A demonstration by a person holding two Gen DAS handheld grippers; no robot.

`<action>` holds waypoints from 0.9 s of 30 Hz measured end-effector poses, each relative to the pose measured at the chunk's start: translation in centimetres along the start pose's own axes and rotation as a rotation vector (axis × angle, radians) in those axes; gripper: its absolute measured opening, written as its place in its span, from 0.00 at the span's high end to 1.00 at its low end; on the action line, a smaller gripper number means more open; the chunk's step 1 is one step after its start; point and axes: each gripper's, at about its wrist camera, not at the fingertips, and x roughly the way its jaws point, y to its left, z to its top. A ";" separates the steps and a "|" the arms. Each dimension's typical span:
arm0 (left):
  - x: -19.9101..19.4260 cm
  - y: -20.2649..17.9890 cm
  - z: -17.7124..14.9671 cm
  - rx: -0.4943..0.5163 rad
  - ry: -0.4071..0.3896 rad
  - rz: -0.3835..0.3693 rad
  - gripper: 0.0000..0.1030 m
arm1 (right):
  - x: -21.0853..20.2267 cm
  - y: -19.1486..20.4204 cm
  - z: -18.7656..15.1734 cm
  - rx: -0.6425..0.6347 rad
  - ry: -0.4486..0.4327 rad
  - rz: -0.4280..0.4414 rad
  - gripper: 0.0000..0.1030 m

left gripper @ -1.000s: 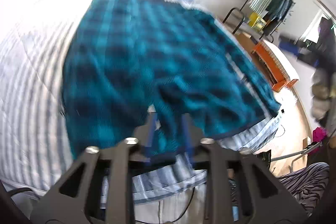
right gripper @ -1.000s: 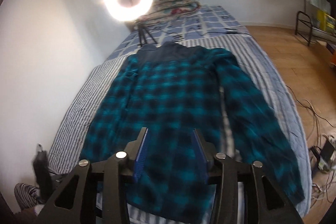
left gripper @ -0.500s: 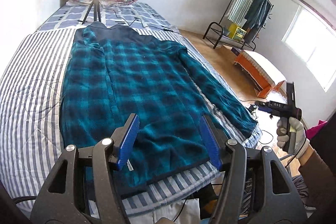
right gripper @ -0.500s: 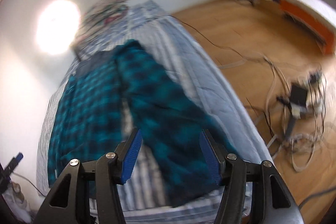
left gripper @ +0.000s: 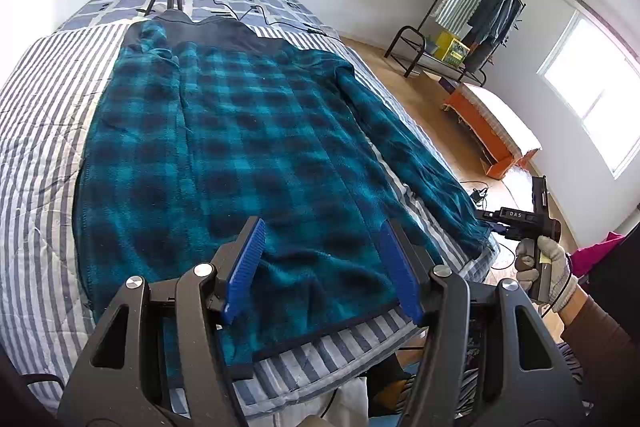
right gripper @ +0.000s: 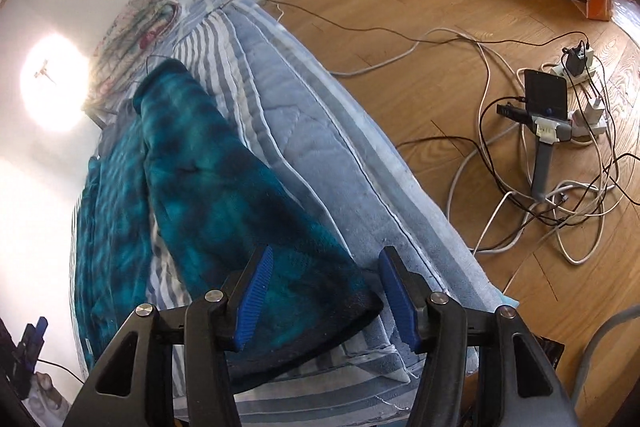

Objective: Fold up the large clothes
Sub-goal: 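Grasp the plaid shirt's sleeve cuff with the right gripper, then lift the sleeve across the shirt body and open the right gripper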

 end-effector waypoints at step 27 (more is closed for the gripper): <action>-2.2 0.5 -1.0 0.020 -0.029 0.012 0.40 | -4.9 7.3 -1.0 -0.198 -0.119 -0.072 0.95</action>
